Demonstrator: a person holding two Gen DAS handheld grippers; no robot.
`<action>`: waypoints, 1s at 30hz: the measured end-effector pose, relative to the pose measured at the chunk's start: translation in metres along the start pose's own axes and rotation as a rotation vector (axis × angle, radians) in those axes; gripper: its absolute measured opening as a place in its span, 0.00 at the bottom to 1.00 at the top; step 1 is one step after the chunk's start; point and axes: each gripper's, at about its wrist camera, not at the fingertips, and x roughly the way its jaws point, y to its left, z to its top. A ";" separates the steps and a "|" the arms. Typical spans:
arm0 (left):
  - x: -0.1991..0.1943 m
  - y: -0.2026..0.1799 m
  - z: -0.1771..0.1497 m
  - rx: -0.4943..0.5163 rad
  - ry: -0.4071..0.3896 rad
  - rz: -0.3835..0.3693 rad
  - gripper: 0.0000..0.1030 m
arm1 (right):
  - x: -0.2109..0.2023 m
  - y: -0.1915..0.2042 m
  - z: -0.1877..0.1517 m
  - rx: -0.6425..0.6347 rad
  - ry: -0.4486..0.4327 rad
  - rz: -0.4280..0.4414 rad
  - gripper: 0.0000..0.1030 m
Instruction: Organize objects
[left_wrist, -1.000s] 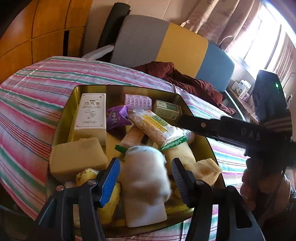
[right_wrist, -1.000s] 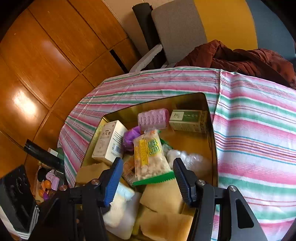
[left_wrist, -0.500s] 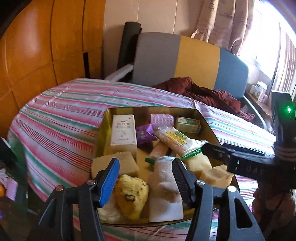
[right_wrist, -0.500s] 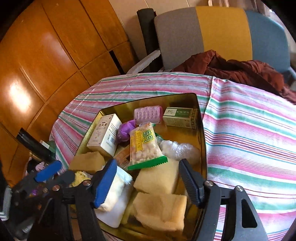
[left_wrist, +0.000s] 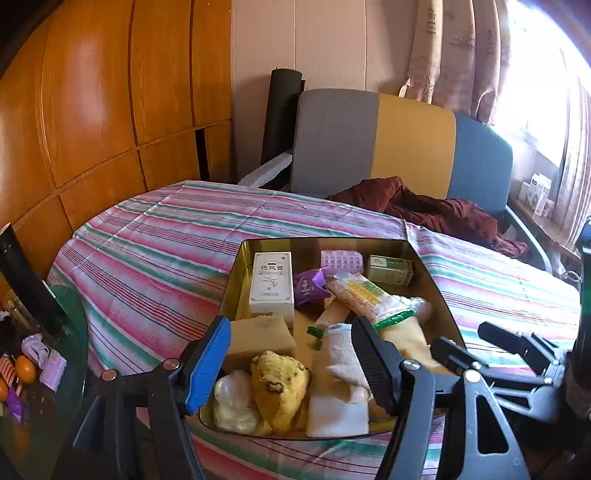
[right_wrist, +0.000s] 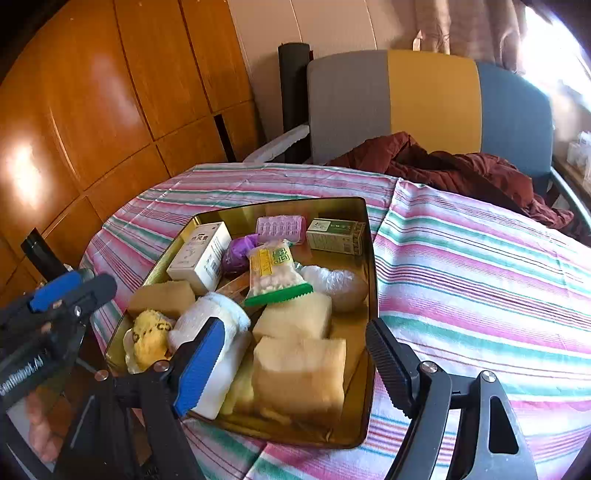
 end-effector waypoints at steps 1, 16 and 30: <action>-0.001 -0.002 -0.001 0.003 -0.001 0.015 0.67 | -0.002 0.000 -0.003 -0.001 -0.006 -0.002 0.77; -0.013 -0.005 -0.009 0.005 -0.025 0.013 0.67 | -0.011 0.004 -0.017 -0.011 -0.030 -0.018 0.77; -0.009 0.002 -0.010 -0.016 0.006 -0.009 0.67 | -0.008 0.010 -0.019 -0.028 -0.015 -0.021 0.77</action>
